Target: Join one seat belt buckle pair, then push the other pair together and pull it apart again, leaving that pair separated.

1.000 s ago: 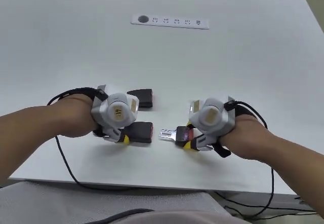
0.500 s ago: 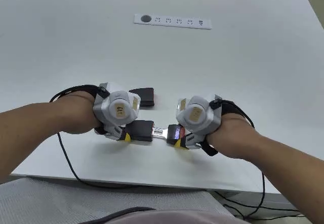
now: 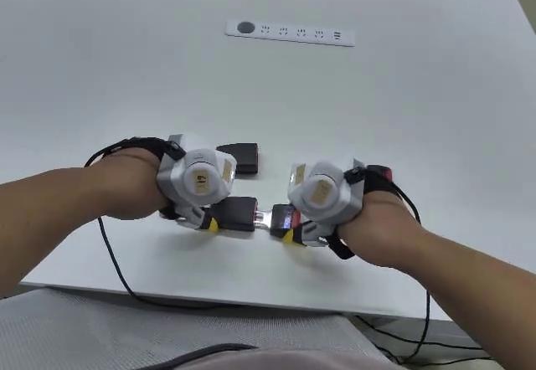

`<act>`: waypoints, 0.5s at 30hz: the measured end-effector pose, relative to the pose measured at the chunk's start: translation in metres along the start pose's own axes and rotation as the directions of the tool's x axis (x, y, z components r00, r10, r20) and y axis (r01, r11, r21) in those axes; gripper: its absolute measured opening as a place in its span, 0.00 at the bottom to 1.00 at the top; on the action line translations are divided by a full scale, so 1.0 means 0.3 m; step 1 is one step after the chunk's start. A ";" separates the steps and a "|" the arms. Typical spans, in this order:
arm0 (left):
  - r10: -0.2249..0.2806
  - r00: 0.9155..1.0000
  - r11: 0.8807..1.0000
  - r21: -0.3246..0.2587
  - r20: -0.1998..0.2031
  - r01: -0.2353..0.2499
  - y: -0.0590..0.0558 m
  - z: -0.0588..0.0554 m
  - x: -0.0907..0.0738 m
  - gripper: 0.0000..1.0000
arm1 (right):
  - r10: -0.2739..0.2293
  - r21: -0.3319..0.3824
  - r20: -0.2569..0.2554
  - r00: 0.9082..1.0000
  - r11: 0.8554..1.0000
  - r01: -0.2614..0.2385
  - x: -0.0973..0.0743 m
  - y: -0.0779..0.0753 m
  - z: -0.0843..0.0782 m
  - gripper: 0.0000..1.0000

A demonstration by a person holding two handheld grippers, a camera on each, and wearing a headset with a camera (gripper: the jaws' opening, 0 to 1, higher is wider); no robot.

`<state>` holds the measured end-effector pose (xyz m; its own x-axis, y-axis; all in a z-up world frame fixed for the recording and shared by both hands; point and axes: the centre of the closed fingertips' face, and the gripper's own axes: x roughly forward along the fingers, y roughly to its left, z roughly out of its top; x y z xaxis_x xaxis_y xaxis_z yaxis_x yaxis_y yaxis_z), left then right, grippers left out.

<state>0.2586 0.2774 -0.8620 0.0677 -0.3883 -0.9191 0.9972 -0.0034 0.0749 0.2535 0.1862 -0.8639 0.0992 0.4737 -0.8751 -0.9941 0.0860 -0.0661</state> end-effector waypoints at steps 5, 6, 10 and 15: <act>0.000 1.000 1.000 0.007 0.018 0.000 -0.002 0.004 0.001 0.31 | 0.012 -0.001 0.001 1.000 1.000 -0.012 0.007 -0.004 0.010 0.32; -0.001 1.000 1.000 0.008 0.015 0.000 -0.001 0.004 0.001 0.31 | 0.014 -0.008 -0.007 1.000 1.000 -0.014 0.009 -0.004 0.013 0.32; -0.005 1.000 1.000 0.024 -0.010 0.005 -0.002 0.007 0.003 0.30 | 0.020 -0.039 -0.032 0.999 0.999 -0.022 0.018 -0.005 0.027 0.32; -0.006 1.000 1.000 0.011 -0.003 0.006 -0.002 0.002 0.000 0.30 | 0.019 -0.028 -0.012 1.000 0.999 -0.019 0.012 -0.007 0.024 0.32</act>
<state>0.2579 0.2768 -0.8620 0.0621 -0.3856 -0.9206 0.9972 -0.0154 0.0737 0.2561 0.1941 -0.8635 0.0796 0.4645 -0.8820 -0.9967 0.0526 -0.0623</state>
